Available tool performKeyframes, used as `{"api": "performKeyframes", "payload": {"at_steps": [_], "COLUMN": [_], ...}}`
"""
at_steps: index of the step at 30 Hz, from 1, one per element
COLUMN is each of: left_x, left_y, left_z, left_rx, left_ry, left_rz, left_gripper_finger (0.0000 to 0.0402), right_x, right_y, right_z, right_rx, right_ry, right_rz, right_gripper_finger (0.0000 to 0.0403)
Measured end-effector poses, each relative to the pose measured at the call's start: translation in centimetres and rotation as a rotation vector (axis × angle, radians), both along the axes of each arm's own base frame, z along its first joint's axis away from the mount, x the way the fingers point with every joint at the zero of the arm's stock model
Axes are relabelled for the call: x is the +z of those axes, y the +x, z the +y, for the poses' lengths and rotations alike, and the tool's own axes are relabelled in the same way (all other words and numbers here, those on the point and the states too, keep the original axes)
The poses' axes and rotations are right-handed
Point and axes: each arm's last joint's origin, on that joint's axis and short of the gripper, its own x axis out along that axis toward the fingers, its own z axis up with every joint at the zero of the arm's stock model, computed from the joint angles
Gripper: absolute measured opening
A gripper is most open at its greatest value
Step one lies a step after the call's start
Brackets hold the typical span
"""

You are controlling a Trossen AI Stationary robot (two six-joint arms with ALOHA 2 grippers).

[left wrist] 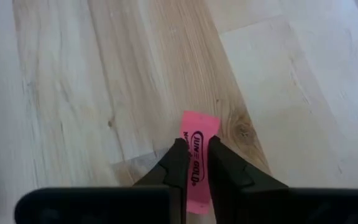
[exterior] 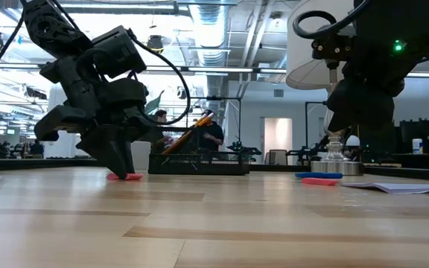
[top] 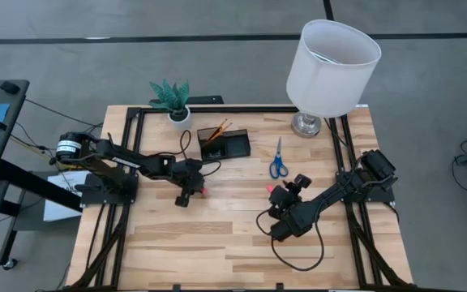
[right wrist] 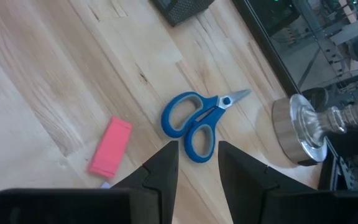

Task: Pick and place office supplies into organizer
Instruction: Put the left pink eraser into the black desk organizer

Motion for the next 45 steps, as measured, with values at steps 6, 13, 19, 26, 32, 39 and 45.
{"api": "performKeyframes", "payload": {"at_steps": [6, 13, 19, 26, 32, 39, 45], "left_x": [0.1, 0.2, 1.5, 2.7, 2.9, 3.0, 2.7], "left_y": [0.1, 0.1, -0.4, -1.3, -1.1, -0.9, -0.8], "left_z": [-0.2, -0.7, -1.0, -1.3, -1.2, -1.1, -0.9], "left_rx": [-0.012, -0.023, -0.028, -0.029, -0.025, 0.000, 0.003], "left_ry": [-0.002, 0.008, 0.015, 0.027, 0.033, 0.095, 0.157], "left_rz": [-0.018, -0.022, -0.068, -0.069, -0.084, -0.101, -0.092], "left_gripper_finger": [0.0025, 0.0022, 0.0015, 0.0002, 0.0002, 0.0002, 0.0001], "right_x": [0.0, 0.0, 0.0, 0.0, 0.0, 0.0, 0.0], "right_y": [0.1, 0.1, 0.1, 0.1, 0.1, 0.1, 0.1], "right_z": [0.0, 0.0, 0.0, 0.0, 0.0, 0.0, 0.0], "right_rx": [0.005, 0.005, 0.005, 0.007, 0.007, 0.007, 0.007], "right_ry": [0.003, 0.003, 0.003, 0.003, 0.004, 0.003, 0.003], "right_rz": [-0.001, -0.001, -0.001, -0.002, -0.002, -0.002, -0.003], "right_gripper_finger": [0.0107, 0.0107, 0.0107, 0.0107, 0.0107, 0.0107, 0.0107]}}
